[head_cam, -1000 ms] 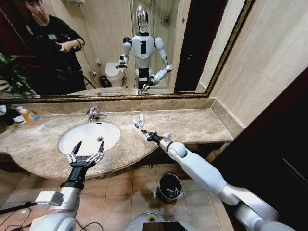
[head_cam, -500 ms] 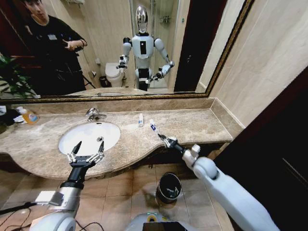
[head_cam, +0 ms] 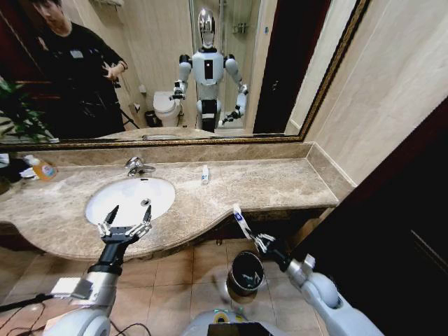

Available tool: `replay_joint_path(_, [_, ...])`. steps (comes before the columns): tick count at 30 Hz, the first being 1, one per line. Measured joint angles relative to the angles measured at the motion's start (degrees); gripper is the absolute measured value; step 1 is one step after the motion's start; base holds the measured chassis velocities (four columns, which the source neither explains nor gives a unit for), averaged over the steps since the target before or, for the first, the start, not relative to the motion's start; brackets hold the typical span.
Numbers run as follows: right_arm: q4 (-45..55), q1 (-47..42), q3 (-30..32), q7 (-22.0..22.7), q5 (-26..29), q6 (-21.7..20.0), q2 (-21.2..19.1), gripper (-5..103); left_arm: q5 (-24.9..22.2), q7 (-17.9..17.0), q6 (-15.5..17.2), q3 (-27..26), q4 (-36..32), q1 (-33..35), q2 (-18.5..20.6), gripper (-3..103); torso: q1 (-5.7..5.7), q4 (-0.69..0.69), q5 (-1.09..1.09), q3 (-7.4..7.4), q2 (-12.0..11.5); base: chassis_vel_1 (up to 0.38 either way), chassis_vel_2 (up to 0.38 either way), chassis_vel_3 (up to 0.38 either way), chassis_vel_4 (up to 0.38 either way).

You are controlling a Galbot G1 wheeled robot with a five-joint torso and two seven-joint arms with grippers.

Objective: Pick up the trash from the sink and place it in the trash bin.

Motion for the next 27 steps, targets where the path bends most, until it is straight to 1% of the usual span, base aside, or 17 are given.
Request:
replay_joint_path(2, [-3.9, -0.7, 0.8, -1.3, -0.1, 1.6, 2.0, 0, 0.0, 0.0, 0.0, 0.0, 0.0, 0.0, 0.0, 100, 0.00, -0.01, 0.00, 0.00, 0.0, 0.000, 0.000, 0.000, 0.000])
replay_joint_path(3, [-3.9, -0.7, 0.8, -1.3, -0.1, 1.6, 2.0, 0, 0.0, 0.0, 0.0, 0.0, 0.0, 0.0, 0.0, 100, 0.00, -0.01, 0.00, 0.00, 0.0, 0.000, 0.000, 0.000, 0.000])
replay_joint_path(6, [-13.2, 0.6, 0.5, -2.0, -0.7, 4.8, 4.3, 0, 0.0, 0.0, 0.0, 0.0, 0.0, 0.0, 0.0, 100, 0.00, -0.01, -0.01, 0.00, 0.0, 0.000, 0.000, 0.000, 0.000])
replay_joint_path(8, [-14.7, 1.0, 0.3, -2.0, -0.8, 5.3, 4.6, 0, 0.0, 0.0, 0.0, 0.0, 0.0, 0.0, 0.0, 100, 0.00, 0.00, 0.00, 0.00, 0.0, 0.000, 0.000, 0.000, 0.000])
replay_joint_path(10, [-22.1, 3.3, -1.2, -1.9, -2.0, 7.6, 5.5, 0, 0.0, 0.0, 0.0, 0.0, 0.0, 0.0, 0.0, 100, 0.00, 0.00, 0.01, 0.01, 0.0, 0.000, 0.000, 0.000, 0.000])
replay_joint_path(11, [-22.1, 3.3, -1.2, -1.9, -2.0, 7.6, 5.5, 0, 0.0, 0.0, 0.0, 0.0, 0.0, 0.0, 0.0, 100, 0.00, 0.00, 0.01, 0.01, 0.0, 0.000, 0.000, 0.000, 0.000])
replay_joint_path(14, [-30.4, 6.6, -2.8, -1.6, -5.2, 9.6, 7.6, 0, 0.0, 0.0, 0.0, 0.0, 0.0, 0.0, 0.0, 100, 0.01, 0.00, 0.00, 0.01, 0.0, 0.000, 0.000, 0.000, 0.000])
replay_joint_path(15, [-30.4, 6.6, -2.8, -1.6, -5.2, 9.6, 7.6, 0, 0.0, 0.0, 0.0, 0.0, 0.0, 0.0, 0.0, 100, 0.01, 0.00, 0.00, 0.01, 0.0, 0.000, 0.000, 0.000, 0.000])
replay_joint_path(18, [-36.4, 10.1, -3.5, -0.4, -8.3, 10.2, 9.7, 0, 0.0, 0.0, 0.0, 0.0, 0.0, 0.0, 0.0, 100, 0.00, 0.00, 0.01, 0.01, 0.0, 0.000, 0.000, 0.000, 0.000])
replay_joint_path(19, [-36.4, 10.1, -3.5, -0.4, -8.3, 10.2, 9.7, 0, 0.0, 0.0, 0.0, 0.0, 0.0, 0.0, 0.0, 100, 0.00, 0.00, 0.01, 0.01, 0.0, 0.000, 0.000, 0.000, 0.000])
replay_joint_path(21, [-40.5, 12.6, -3.7, 0.7, -10.6, 10.5, 11.0, 0, 0.0, 0.0, 0.0, 0.0, 0.0, 0.0, 0.0, 100, 0.01, 0.01, -0.01, 0.01, 0.0, 0.000, 0.000, 0.000, 0.000])
replay_joint_path(25, [-43.4, 14.2, -4.0, 1.8, -12.6, 10.0, 11.9, 0, 0.0, 0.0, 0.0, 0.0, 0.0, 0.0, 0.0, 100, 0.01, 0.00, 0.00, 0.01, 0.0, 0.000, 0.000, 0.000, 0.000])
replay_joint_path(27, [-45.9, 15.2, -4.1, 2.4, -14.8, 9.2, 12.9, 0, 0.0, 0.0, 0.0, 0.0, 0.0, 0.0, 0.0, 100, 0.01, 0.00, 0.00, 0.01, 0.0, 0.000, 0.000, 0.000, 0.000])
